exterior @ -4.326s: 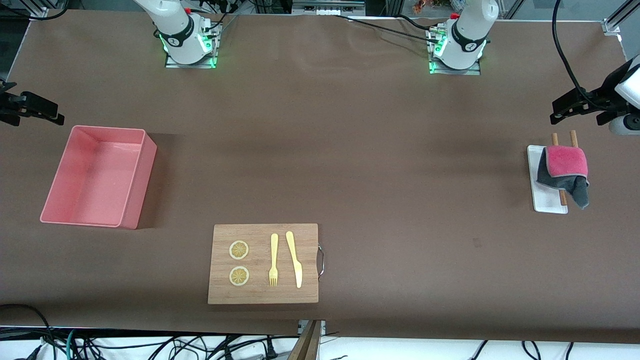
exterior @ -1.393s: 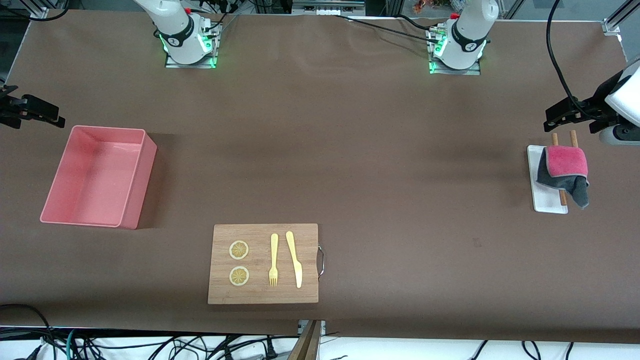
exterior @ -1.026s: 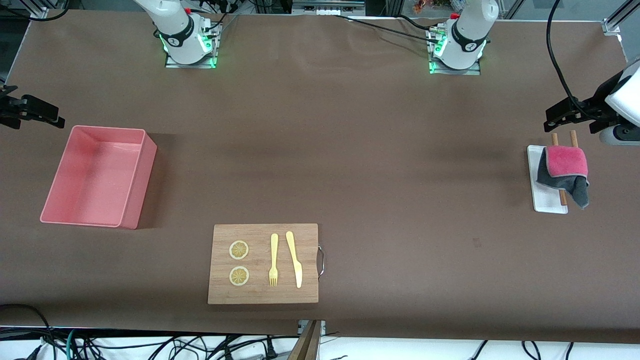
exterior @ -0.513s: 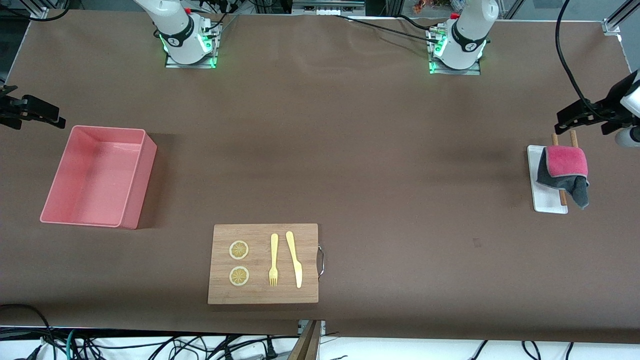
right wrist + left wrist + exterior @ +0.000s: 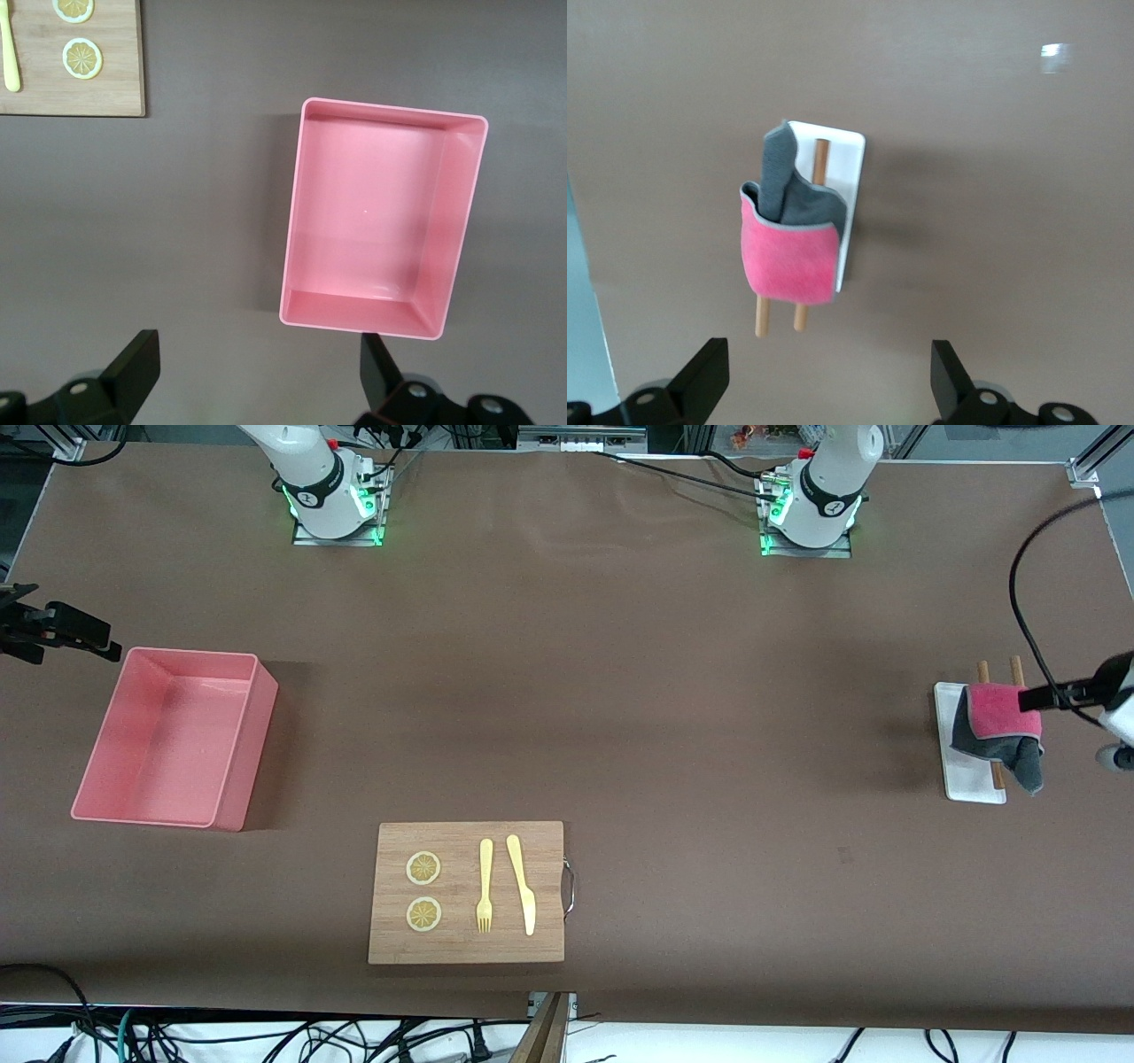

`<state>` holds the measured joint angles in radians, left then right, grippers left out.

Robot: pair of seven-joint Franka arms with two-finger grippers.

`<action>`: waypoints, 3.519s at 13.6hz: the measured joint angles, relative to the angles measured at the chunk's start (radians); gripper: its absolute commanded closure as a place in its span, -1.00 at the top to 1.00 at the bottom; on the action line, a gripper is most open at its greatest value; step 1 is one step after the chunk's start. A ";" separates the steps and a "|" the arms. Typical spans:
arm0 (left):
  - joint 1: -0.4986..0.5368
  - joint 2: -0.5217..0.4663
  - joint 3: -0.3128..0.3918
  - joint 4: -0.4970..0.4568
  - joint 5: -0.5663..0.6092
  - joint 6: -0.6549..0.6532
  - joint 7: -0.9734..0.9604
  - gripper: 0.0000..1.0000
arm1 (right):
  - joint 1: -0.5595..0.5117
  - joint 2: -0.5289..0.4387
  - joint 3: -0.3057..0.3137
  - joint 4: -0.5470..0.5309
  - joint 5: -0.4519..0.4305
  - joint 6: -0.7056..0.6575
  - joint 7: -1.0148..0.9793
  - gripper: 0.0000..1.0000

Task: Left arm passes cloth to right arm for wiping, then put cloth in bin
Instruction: 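Reach the left gripper down and grasp the pink-grey cloth on the holder, then lift the cloth off the holder with the left gripper while the right gripper advances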

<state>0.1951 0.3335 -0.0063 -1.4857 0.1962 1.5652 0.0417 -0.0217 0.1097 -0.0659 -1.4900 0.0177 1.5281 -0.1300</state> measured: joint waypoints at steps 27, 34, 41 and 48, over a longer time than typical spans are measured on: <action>0.219 0.285 -0.015 0.023 -0.036 0.134 0.278 -1.00 | 0.248 0.157 0.027 0.000 0.071 0.159 0.388 0.99; 0.216 0.284 -0.016 0.029 -0.041 0.131 0.280 -1.00 | 0.283 0.192 0.027 0.000 0.157 0.217 0.485 0.99; 0.210 0.263 -0.023 0.138 -0.148 -0.057 0.280 -1.00 | 0.368 0.231 0.028 0.000 0.160 0.289 0.648 0.99; 0.048 0.207 -0.034 0.404 -0.296 -0.400 0.182 -1.00 | 0.411 0.275 0.028 0.000 0.243 0.366 0.759 0.99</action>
<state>0.2434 0.5404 -0.0408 -1.0818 -0.0997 1.1652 0.2238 0.3891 0.3851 -0.0381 -1.4904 0.2605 1.8942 0.6292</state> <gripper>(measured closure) 0.982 0.000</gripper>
